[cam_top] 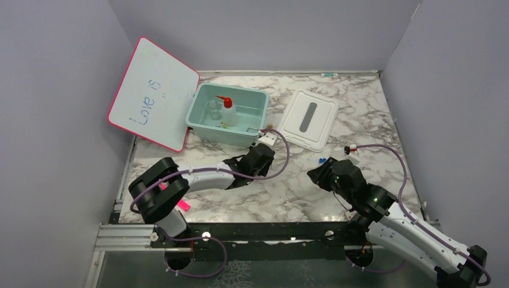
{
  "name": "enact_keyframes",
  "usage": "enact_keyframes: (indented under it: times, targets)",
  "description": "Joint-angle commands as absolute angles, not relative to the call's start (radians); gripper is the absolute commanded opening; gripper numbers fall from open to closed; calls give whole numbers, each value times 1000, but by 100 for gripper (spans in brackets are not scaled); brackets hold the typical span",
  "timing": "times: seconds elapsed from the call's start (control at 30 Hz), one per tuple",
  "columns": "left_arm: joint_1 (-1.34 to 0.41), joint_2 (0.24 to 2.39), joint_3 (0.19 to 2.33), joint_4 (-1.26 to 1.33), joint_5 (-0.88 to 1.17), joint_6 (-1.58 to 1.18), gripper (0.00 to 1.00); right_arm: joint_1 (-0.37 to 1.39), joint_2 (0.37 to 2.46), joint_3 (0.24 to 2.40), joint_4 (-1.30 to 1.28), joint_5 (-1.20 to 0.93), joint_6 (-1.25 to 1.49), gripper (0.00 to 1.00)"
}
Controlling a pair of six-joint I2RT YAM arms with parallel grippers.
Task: Organize the chemistry lab equipment
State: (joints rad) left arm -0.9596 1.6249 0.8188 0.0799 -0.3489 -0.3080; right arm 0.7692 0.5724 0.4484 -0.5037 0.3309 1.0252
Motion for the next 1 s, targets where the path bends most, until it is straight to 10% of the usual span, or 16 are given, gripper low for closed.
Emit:
enact_keyframes:
  times: [0.0,0.57,0.97]
  targets:
    - [-959,1528,720,167,-458,-360,49,769,590,425,-434,326,995,33]
    - [-857,1634,560,694,-366,-423,61,769,857,424,-248,228,946,34]
    - [-904,1784,553,844,-369,-430,45,769,836,412,-280,230,953,33]
